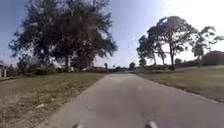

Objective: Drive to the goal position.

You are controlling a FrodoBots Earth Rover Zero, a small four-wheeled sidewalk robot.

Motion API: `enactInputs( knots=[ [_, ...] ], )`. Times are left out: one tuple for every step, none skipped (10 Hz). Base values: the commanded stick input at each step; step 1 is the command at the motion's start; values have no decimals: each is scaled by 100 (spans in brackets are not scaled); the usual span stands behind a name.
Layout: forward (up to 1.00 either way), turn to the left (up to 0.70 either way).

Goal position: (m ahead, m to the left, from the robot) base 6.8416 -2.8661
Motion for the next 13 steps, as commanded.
enactInputs(
  knots=[
    [100,-1],
    [100,-1],
    [100,-1],
    [100,-1],
    [100,-1],
    [100,-1],
    [100,-1],
    [100,-1],
    [100,-1],
    [100,-1],
    [100,-1],
    [100,-1],
    [100,-1]
  ],
)
